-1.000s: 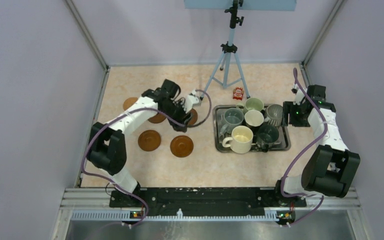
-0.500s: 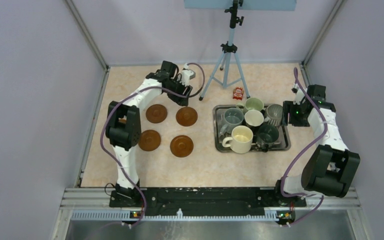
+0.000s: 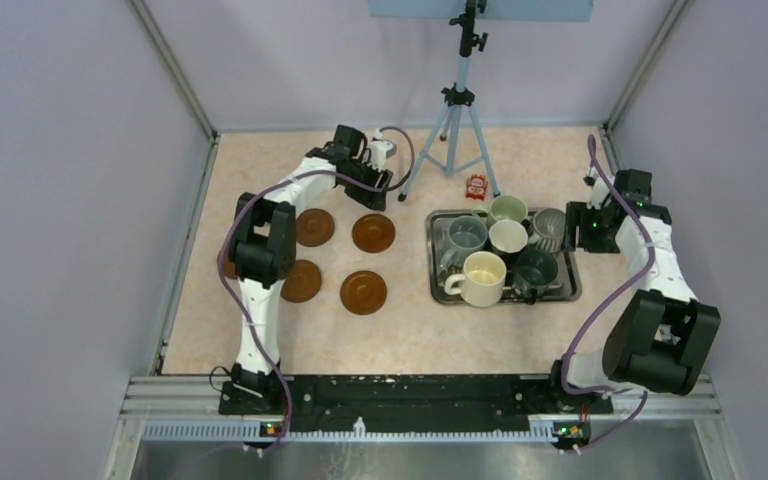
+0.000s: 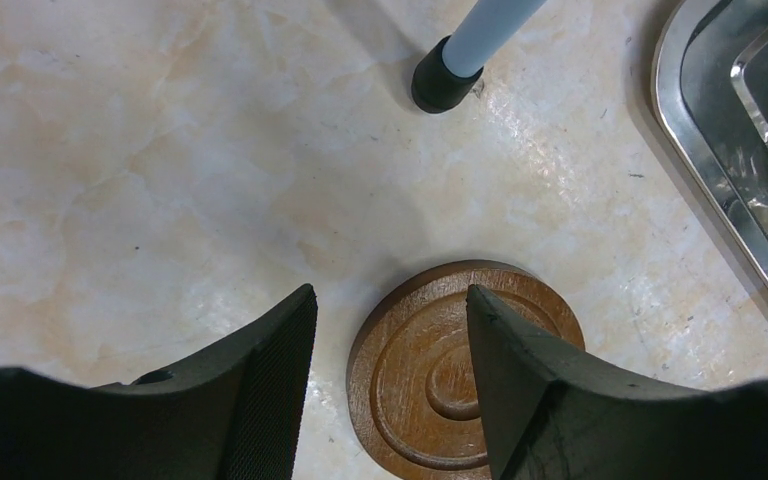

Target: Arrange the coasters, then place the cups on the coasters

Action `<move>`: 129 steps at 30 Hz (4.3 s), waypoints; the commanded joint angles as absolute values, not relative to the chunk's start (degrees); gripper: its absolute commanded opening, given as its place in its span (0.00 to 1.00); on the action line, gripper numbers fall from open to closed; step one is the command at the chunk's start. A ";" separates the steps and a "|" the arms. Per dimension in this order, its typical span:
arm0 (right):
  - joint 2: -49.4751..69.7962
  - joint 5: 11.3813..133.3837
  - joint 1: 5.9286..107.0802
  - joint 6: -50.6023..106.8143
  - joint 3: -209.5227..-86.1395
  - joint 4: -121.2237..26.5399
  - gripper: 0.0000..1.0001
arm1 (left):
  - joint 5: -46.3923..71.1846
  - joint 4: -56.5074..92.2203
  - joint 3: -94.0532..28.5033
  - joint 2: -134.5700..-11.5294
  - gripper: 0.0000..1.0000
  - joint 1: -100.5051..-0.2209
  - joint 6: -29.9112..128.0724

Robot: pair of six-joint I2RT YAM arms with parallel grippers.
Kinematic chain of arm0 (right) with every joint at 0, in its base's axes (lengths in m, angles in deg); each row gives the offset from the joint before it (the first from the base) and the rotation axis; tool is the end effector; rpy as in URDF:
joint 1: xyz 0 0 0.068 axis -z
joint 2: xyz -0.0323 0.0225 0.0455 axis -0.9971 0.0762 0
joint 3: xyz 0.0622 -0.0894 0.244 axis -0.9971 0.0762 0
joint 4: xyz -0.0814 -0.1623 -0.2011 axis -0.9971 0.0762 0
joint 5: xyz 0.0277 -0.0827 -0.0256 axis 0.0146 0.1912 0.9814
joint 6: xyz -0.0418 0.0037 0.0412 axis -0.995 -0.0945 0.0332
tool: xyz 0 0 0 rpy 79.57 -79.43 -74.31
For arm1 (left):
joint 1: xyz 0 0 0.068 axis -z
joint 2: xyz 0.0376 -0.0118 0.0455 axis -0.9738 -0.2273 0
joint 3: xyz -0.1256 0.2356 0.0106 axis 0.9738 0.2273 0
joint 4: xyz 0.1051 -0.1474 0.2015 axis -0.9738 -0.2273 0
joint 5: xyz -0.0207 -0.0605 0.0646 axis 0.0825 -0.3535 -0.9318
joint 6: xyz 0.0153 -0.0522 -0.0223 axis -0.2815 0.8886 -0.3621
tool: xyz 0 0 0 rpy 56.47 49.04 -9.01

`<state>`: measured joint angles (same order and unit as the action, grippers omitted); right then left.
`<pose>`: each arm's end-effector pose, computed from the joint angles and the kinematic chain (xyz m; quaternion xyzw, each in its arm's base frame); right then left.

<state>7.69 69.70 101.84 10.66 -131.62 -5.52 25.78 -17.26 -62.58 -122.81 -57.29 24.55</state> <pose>0.2755 -0.0722 0.2375 0.0250 0.9655 0.0281 0.2578 0.4564 -0.1789 0.1849 0.3155 0.8869 -0.1959 0.2747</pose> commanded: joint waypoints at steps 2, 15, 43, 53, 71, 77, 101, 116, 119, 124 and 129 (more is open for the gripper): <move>7.44 69.82 102.28 11.18 -133.30 -7.17 0.62 | 27.59 -16.63 -63.58 -123.66 0.63 -56.35 24.78; 7.78 69.52 102.29 11.10 -133.61 -7.11 0.62 | 30.94 -21.42 -57.83 -122.36 0.60 -55.86 21.56; 2.72 58.65 102.18 9.59 -140.79 -2.46 0.66 | 37.21 -30.08 -59.73 -98.27 0.99 -66.16 10.22; -1.05 72.14 95.91 5.63 -136.01 -3.15 0.69 | 36.50 -25.06 -38.68 -85.58 0.99 -52.27 6.13; -15.46 94.34 100.48 -1.14 -124.00 -1.94 0.71 | 35.32 -7.71 -33.54 -97.86 0.75 -28.25 17.87; -18.71 97.61 100.96 -1.11 -120.06 -8.54 0.72 | 34.28 -7.25 -38.83 -102.78 0.71 -27.25 17.94; -15.63 95.01 104.62 -1.03 -119.22 -11.57 0.72 | 26.64 -6.26 -45.80 -113.33 0.43 -22.73 22.86; -10.64 86.62 104.57 2.39 -129.64 -6.44 0.72 | 32.27 -7.58 -44.77 -105.88 0.00 -22.56 20.34; -9.98 85.31 104.62 2.52 -130.36 -6.34 0.72 | 32.78 -7.54 -43.40 -102.06 0.00 -22.55 19.07; -9.03 81.14 104.62 4.80 -132.34 -4.89 0.72 | 32.27 -5.16 -39.27 -92.22 0.00 -22.80 19.02; -8.82 75.59 104.61 6.94 -133.75 -3.50 0.73 | 29.48 -1.94 -36.18 -82.99 0.00 -25.64 21.93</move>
<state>-8.81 81.24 104.29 4.12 -130.02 -4.39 28.73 -10.92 -36.07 -92.97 -23.43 19.98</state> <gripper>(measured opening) 0.728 0.273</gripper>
